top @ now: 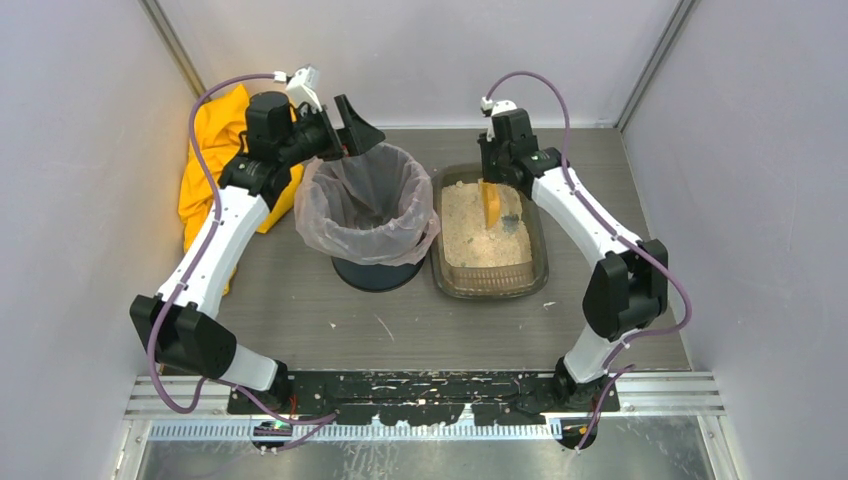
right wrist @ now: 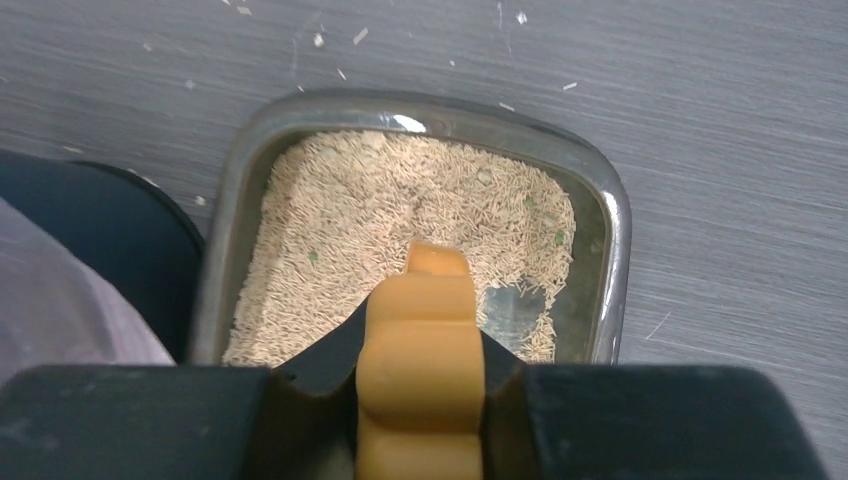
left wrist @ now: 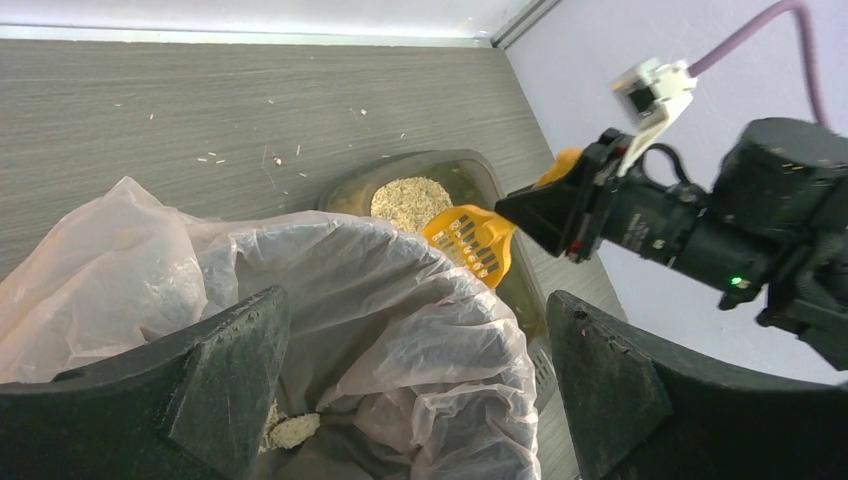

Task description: Clean the litter box

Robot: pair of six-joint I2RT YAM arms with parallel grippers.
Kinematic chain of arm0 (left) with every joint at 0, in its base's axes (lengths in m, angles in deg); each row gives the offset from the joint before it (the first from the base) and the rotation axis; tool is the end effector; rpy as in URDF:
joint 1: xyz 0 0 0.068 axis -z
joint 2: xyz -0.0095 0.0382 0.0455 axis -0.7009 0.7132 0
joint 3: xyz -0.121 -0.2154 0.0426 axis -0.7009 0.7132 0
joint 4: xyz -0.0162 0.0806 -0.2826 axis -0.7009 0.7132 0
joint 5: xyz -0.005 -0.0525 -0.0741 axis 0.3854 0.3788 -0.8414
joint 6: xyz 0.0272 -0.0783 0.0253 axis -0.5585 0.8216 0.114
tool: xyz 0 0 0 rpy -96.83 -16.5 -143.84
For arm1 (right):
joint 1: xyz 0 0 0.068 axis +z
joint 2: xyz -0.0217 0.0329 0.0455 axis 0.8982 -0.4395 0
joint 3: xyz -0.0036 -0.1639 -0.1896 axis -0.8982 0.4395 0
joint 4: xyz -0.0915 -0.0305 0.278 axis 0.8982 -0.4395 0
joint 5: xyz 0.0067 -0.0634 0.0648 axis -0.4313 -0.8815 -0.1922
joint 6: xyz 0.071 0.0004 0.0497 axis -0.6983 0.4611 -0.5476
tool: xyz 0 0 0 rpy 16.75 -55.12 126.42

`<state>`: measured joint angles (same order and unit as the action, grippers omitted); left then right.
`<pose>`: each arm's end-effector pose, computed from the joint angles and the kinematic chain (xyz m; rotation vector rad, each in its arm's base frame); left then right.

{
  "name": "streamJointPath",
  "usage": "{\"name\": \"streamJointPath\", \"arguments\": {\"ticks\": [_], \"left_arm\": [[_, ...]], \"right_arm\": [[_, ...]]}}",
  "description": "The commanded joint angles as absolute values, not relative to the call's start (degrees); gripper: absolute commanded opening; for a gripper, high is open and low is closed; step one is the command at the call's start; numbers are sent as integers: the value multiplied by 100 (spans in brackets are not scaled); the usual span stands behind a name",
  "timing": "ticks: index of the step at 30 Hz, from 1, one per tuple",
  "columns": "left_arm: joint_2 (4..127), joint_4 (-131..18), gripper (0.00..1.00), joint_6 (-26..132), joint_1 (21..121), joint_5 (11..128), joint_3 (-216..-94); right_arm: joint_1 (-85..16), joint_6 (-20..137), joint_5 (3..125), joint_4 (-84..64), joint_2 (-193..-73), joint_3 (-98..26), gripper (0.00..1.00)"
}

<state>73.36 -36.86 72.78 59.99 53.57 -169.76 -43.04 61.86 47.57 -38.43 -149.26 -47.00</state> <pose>0.3851 -0.1394 0.3944 0.0501 1.9007 -0.9533 0.4267 0.1507 0.2641 -0.2624 2.2384 0.0599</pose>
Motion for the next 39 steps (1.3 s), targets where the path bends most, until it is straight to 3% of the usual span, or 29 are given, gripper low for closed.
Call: {"name": "streamJointPath", "arguments": {"ticks": [1, 13, 22, 39], "left_arm": [[7137, -3993, 98, 7296, 6007, 5260, -16966], [7231, -4097, 98, 7406, 6006, 5165, -17022], [7230, -4079, 98, 7419, 6007, 5171, -17073], [7278, -3858, 98, 7289, 6006, 5264, -17234]], "right_arm": [[-4516, 5822, 5165, -3605, -14382, -5104, 1], [-4889, 5856, 5381, -3539, -14369, -4590, 1], [-5316, 5175, 6298, -2770, -14317, -4071, 1], [-5356, 4986, 5024, -1233, -14952, -3666, 1]]}}
